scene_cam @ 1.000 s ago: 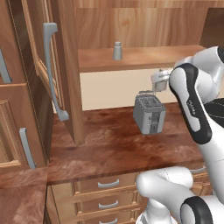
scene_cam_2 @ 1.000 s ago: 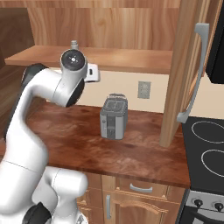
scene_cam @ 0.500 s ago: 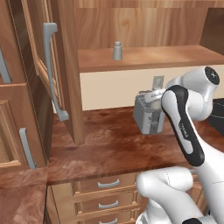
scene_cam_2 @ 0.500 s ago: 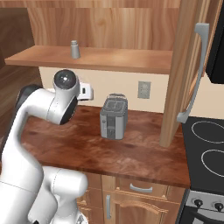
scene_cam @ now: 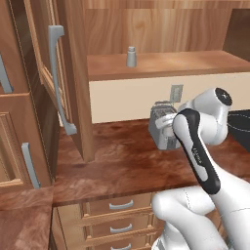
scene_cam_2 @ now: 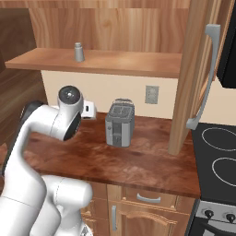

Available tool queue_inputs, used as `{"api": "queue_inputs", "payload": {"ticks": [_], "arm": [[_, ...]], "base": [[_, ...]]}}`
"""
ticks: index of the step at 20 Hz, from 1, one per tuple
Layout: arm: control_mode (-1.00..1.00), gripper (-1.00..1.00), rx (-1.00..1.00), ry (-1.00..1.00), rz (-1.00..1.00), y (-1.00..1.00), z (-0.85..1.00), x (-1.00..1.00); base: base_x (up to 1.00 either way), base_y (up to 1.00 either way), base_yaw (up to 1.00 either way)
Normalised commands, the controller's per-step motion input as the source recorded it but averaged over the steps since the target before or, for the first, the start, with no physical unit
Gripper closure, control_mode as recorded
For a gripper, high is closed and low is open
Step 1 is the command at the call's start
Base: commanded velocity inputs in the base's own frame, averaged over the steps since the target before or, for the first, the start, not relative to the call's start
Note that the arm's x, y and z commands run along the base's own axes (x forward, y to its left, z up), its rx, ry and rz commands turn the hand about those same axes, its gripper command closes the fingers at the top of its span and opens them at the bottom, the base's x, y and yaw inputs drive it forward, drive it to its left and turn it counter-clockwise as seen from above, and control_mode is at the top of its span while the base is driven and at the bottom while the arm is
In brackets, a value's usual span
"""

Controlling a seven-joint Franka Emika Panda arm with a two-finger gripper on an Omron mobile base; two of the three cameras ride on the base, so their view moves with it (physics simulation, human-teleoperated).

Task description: Move the shaker and shaker from the cabinet to the dining counter.

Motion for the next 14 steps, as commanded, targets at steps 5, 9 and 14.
{"api": "queue_inputs", "payload": {"ticks": [5, 9, 14], "arm": [[-1.00, 1.00, 0.00, 0.00, 0.00, 0.07, -0.43, 0.00], [-1.00, 1.00, 0.00, -0.01, 0.00, 0.08, -0.38, 0.00], [-1.00, 1.00, 0.03, -0.01, 0.00, 0.04, -0.09, 0.00]], "base": [[0.00, 0.00, 0.00], [0.00, 0.00, 0.00], [0.00, 0.00, 0.00]]}}
